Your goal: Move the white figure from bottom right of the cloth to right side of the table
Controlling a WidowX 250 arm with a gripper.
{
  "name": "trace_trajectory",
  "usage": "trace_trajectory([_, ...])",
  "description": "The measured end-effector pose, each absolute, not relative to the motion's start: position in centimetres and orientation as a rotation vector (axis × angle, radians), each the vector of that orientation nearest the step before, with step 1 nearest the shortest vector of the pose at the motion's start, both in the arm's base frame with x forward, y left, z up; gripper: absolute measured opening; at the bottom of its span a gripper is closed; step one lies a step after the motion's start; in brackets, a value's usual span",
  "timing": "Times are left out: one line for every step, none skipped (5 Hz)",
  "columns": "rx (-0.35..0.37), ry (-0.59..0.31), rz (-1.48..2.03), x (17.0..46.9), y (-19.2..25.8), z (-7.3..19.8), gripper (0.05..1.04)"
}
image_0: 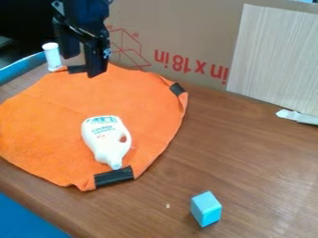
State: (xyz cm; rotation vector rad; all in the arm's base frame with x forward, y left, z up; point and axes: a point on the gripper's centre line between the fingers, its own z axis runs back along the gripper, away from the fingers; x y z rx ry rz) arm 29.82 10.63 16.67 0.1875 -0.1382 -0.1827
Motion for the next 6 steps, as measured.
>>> trace_trajectory([0.169, -0.108, -0.169, 29.6, 10.5, 15.6, 0.999])
trace_trajectory([0.105, -0.071, -0.035, 27.2, 6.5, 14.1, 0.999])
trace_trajectory([0.068, -0.061, 0.177, 25.3, 4.2, 13.0, 0.999])
trace_trajectory([0.046, -0.097, 0.401, 24.0, 1.5, 11.6, 0.999])
trace_trajectory([0.074, -0.169, 0.553, 23.5, 0.3, 10.7, 0.999])
trace_trajectory([0.131, -0.263, 0.657, 23.7, 0.7, 9.9, 0.999])
